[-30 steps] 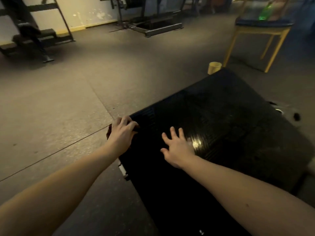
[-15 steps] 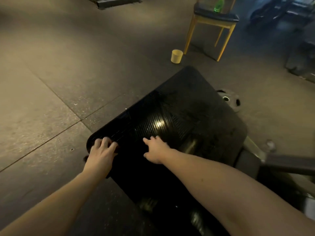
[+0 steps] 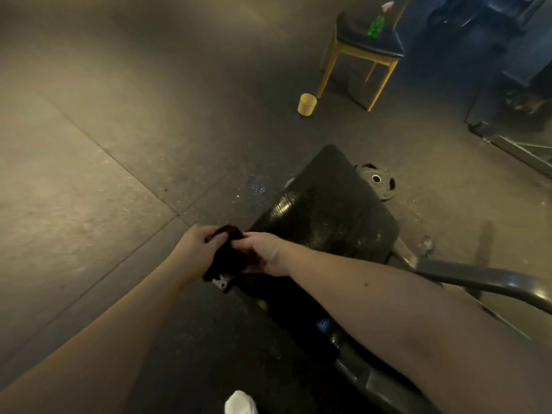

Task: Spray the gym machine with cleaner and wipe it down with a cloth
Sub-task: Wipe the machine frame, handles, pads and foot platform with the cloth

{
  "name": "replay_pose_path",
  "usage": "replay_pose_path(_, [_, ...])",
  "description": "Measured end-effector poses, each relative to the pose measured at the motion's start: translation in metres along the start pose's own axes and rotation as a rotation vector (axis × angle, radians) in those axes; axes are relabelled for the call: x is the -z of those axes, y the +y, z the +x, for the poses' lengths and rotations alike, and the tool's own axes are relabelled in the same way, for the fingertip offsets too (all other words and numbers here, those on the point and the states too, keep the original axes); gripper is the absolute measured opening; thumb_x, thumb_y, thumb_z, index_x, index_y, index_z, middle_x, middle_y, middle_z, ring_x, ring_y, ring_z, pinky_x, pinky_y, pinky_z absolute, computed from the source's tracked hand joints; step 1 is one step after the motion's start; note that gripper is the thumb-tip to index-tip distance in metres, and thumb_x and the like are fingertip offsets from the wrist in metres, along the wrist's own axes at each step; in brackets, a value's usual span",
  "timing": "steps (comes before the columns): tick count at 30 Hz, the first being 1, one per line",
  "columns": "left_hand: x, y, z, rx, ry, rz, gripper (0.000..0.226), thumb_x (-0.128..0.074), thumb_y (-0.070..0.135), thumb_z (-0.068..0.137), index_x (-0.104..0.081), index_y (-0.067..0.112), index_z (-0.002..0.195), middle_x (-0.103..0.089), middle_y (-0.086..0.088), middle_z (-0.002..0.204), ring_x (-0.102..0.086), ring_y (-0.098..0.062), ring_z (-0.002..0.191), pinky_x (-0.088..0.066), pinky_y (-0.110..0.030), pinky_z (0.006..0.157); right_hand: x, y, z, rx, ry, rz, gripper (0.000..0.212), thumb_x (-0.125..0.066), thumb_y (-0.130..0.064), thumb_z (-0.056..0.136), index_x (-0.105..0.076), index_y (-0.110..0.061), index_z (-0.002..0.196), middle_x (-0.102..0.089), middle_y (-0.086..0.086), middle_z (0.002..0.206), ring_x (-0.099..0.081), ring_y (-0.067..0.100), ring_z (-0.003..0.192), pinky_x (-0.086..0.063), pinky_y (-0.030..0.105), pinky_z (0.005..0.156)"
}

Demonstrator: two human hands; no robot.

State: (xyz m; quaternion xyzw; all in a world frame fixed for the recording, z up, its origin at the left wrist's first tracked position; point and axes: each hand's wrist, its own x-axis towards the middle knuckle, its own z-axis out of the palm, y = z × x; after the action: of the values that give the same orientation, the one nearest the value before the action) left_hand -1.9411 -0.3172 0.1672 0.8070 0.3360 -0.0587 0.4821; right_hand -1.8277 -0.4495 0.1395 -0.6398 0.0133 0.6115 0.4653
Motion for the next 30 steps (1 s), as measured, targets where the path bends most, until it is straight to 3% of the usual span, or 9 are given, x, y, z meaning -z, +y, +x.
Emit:
replay_pose_path(2, [0.044, 0.025, -0.015, -0.010, -0.004, 0.084, 0.024, -0.054, 0.028, 0.107, -0.072, 0.022, 0.122, -0.066, 0.009, 0.090, -0.062, -0.007, 0.080, -0.048, -0.025, 0.070, -0.019, -0.029, -0.024, 0.036, 0.007, -0.045, 0.034, -0.066, -0.022, 0.099, -0.066, -0.011, 0.132, -0.068, 0.012, 0.115, -0.062, 0.024, 0.114, -0.048, 0.036, 0.099])
replay_pose_path(6, [0.116, 0.068, -0.026, 0.052, -0.003, 0.168, 0.032, -0.048, 0.034, 0.108, -0.069, 0.016, 0.126, -0.069, -0.003, 0.098, -0.066, -0.022, 0.088, -0.055, -0.037, 0.084, -0.043, -0.088, -0.058, 0.062, -0.060, 0.025, 0.024, -0.069, -0.020, 0.098, -0.067, -0.010, 0.119, -0.069, 0.006, 0.105, -0.063, 0.021, 0.099, -0.050, 0.033, 0.090])
replay_pose_path(11, [0.176, 0.115, -0.011, 0.068, -0.015, 0.183, 0.033, -0.046, 0.029, 0.109, -0.067, 0.013, 0.129, -0.069, -0.007, 0.109, -0.065, -0.024, 0.101, -0.050, -0.037, 0.091, -0.064, -0.155, -0.074, 0.145, -0.044, 0.029, 0.011, -0.061, -0.016, 0.101, -0.064, -0.013, 0.111, -0.069, 0.008, 0.101, -0.064, 0.022, 0.098, -0.050, 0.041, 0.098])
replay_pose_path(13, [0.194, 0.123, 0.006, 0.080, -0.023, 0.049, 0.030, -0.049, 0.019, 0.107, -0.068, 0.010, 0.129, -0.070, -0.010, 0.116, -0.065, -0.025, 0.108, -0.053, -0.038, 0.095, -0.062, -0.180, -0.070, 0.194, -0.018, 0.007, 0.020, -0.062, -0.019, 0.101, -0.065, -0.011, 0.119, -0.068, 0.008, 0.107, -0.063, 0.022, 0.102, -0.045, 0.037, 0.093])
replay_pose_path(16, [0.223, 0.140, 0.038, 0.135, -0.115, -0.133, 0.027, -0.046, 0.005, 0.105, -0.068, 0.003, 0.120, -0.070, -0.016, 0.112, -0.067, -0.028, 0.104, -0.058, -0.035, 0.081, -0.054, -0.218, -0.057, 0.250, -0.056, 0.069, 0.029, -0.061, -0.019, 0.102, -0.063, -0.009, 0.129, -0.069, 0.011, 0.122, -0.065, 0.026, 0.114, -0.051, 0.037, 0.100])
replay_pose_path(20, [0.252, 0.161, 0.089, 0.154, -0.236, -0.165, 0.022, -0.047, 0.022, 0.108, -0.065, 0.010, 0.115, -0.070, -0.014, 0.115, -0.068, -0.030, 0.107, -0.058, -0.045, 0.094, -0.047, -0.266, -0.032, 0.266, -0.109, 0.096, 0.033, -0.061, -0.029, 0.102, -0.064, -0.016, 0.132, -0.067, 0.013, 0.133, -0.063, 0.031, 0.125, -0.047, 0.047, 0.111])
replay_pose_path(22, [0.266, 0.170, 0.119, 0.109, -0.324, -0.073, 0.024, -0.059, 0.032, 0.104, -0.066, 0.015, 0.119, -0.073, -0.008, 0.113, -0.070, -0.025, 0.106, -0.058, -0.044, 0.097, -0.042, -0.291, -0.015, 0.255, -0.108, 0.101, 0.035, -0.061, -0.031, 0.102, -0.064, -0.016, 0.133, -0.068, 0.014, 0.133, -0.065, 0.032, 0.123, -0.049, 0.048, 0.110])
replay_pose_path(24, [0.279, 0.180, 0.154, 0.046, -0.381, 0.086, 0.028, -0.067, 0.021, 0.099, -0.064, 0.014, 0.126, -0.074, -0.007, 0.111, -0.072, -0.023, 0.105, -0.058, -0.045, 0.099, -0.038, -0.316, -0.001, 0.254, -0.065, 0.150, 0.035, -0.062, -0.027, 0.102, -0.063, -0.014, 0.134, -0.068, 0.015, 0.131, -0.066, 0.032, 0.121, -0.054, 0.045, 0.102])
replay_pose_path(30, [0.290, 0.244, 0.265, -0.062, -0.485, 0.474, 0.025, -0.065, 0.018, 0.097, -0.067, 0.017, 0.122, -0.074, -0.005, 0.102, -0.073, -0.019, 0.093, -0.060, -0.038, 0.089, 0.000, -0.362, 0.022, 0.299, 0.283, 0.198, 0.030, -0.070, -0.020, 0.097, -0.067, -0.013, 0.126, -0.071, 0.012, 0.124, -0.069, 0.028, 0.115, -0.055, 0.043, 0.102])
